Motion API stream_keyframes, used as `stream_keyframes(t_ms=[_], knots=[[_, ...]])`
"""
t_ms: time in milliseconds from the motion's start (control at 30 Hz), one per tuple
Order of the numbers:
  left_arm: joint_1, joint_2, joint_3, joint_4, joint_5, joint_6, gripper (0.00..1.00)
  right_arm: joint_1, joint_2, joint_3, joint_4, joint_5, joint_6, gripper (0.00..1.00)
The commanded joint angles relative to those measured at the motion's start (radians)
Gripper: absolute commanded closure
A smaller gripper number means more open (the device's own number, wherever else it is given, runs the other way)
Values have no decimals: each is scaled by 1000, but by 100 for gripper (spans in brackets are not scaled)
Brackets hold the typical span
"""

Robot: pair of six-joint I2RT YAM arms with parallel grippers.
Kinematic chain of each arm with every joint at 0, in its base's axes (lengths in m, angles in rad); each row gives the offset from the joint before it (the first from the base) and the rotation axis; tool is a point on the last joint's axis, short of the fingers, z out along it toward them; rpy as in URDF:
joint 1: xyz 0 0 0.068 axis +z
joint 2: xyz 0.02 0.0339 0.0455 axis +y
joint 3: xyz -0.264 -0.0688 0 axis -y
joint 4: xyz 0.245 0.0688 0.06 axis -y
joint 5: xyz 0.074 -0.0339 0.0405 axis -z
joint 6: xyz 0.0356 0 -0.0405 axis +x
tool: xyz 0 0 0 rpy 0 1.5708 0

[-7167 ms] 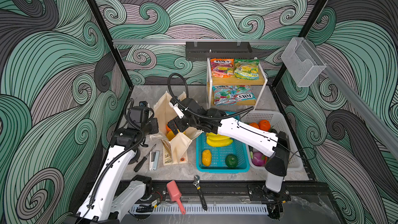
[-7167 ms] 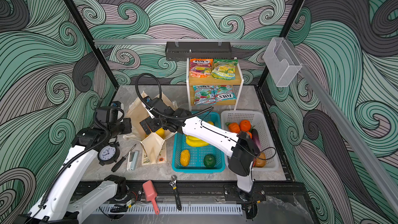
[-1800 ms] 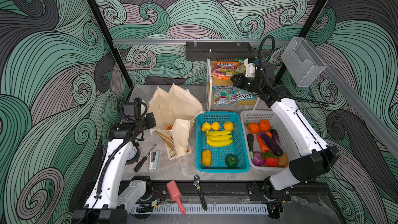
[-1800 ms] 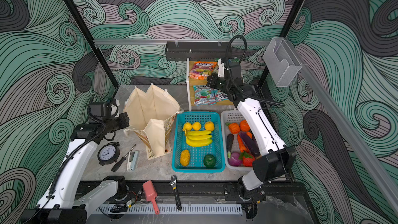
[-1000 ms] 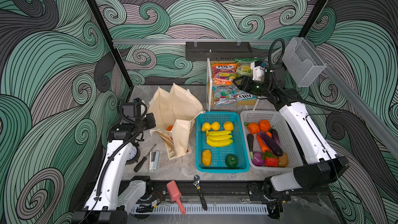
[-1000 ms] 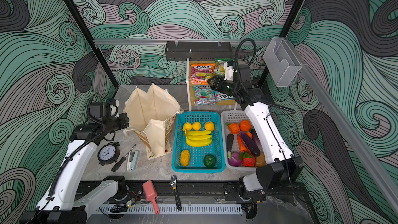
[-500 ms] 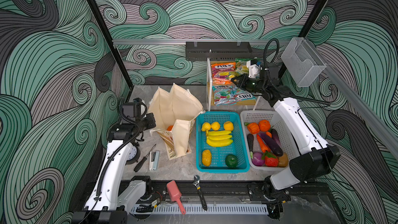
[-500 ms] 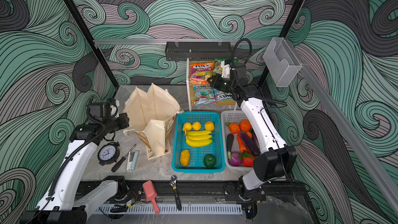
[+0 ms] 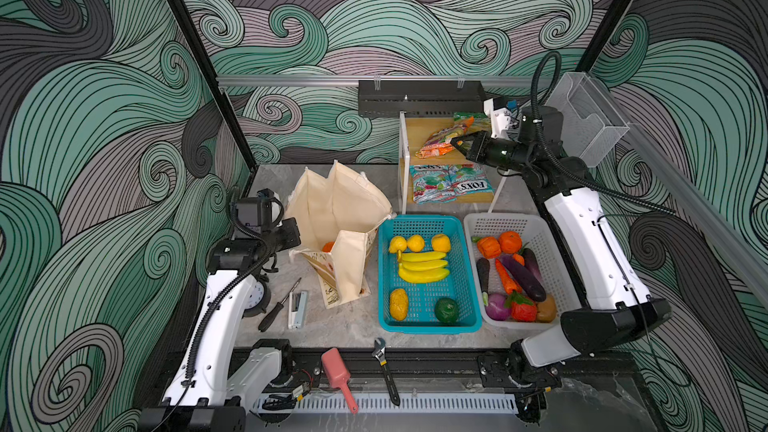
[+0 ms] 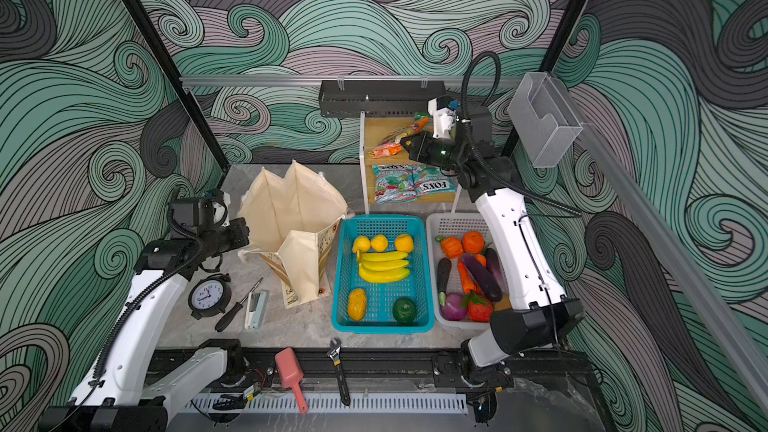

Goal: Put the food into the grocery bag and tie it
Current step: 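Pull the candy bag off the shelf and carry it into the tote bag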

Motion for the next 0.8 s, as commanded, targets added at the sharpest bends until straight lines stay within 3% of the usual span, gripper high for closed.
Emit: stream_keyframes(t_ms=[0, 133, 367, 567, 767], knots=[[6, 2, 1, 12, 14, 10, 98, 8, -33, 58, -10, -76, -40, 100], [6, 0, 1, 12, 14, 10, 98, 60, -43, 123, -58, -81, -82, 100], [7, 2, 1, 11, 18, 10, 98, 335, -89, 212, -181, 96, -236, 100], [6, 2, 1, 11, 20, 10, 99, 535, -38, 187, -111, 114, -217, 100], [6, 1, 0, 11, 19, 10, 100, 624, 131, 233, -64, 77, -173, 100]])
